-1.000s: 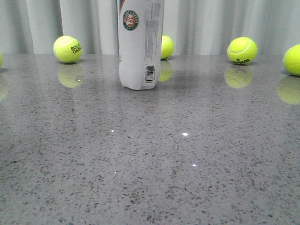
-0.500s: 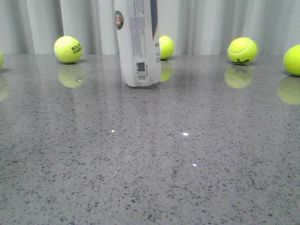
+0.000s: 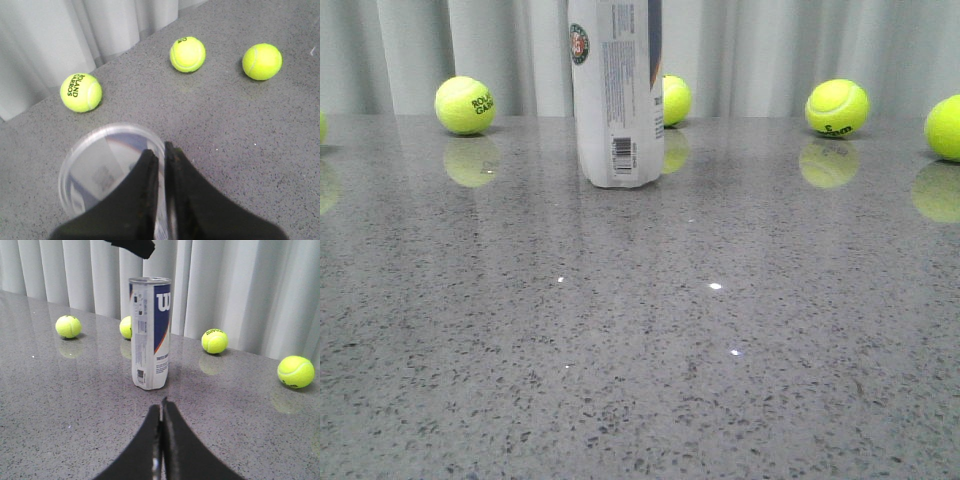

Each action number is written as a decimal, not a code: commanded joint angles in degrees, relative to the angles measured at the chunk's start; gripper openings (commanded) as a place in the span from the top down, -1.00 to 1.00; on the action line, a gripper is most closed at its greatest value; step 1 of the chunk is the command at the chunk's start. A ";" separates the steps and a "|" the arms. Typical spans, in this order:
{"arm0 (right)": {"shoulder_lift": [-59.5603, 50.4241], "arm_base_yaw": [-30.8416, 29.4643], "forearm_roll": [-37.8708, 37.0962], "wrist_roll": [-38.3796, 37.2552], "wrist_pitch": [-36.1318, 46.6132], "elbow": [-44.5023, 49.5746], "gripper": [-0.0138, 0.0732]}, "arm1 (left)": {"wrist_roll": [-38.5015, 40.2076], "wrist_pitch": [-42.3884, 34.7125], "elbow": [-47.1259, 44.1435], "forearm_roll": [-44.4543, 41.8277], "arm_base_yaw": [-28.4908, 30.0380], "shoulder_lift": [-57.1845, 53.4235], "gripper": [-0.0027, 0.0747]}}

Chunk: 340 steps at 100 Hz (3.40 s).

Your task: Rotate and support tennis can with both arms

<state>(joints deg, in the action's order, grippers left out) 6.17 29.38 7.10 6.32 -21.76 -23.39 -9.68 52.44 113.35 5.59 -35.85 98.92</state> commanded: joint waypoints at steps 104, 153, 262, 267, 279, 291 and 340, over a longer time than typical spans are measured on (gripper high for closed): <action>0.65 -0.26 -0.36 0.17 4.34 -1.38 0.82 | 0.91 -31.00 -70.67 -4.14 4.41 -55.28 0.98; 0.65 -0.26 -0.36 0.17 4.34 -1.38 0.82 | 0.91 -37.13 -85.57 -4.45 19.93 -71.76 0.98; 0.62 -0.26 -0.36 0.17 4.33 -1.36 0.82 | 5.28 -48.51 -115.99 -5.23 33.88 -100.81 0.98; 0.62 -0.26 -0.36 0.17 4.33 -1.36 0.82 | 5.28 -48.51 -115.99 -5.23 33.88 -100.81 0.98; 0.62 -0.26 -0.36 0.17 4.33 -1.36 0.82 | 5.28 -48.51 -115.99 -5.23 33.88 -100.81 0.98; 0.62 -0.26 -0.36 0.17 4.33 -1.36 0.82 | 5.28 -48.51 -115.99 -5.23 33.88 -100.81 0.98; 0.63 -1.24 -0.36 0.17 9.77 2.11 0.82 | 5.28 -48.51 -115.99 -5.23 33.88 -100.81 0.98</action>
<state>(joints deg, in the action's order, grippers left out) 6.13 29.27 6.99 6.32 -20.60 -21.84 -5.16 8.43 -0.06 0.00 -2.10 -0.23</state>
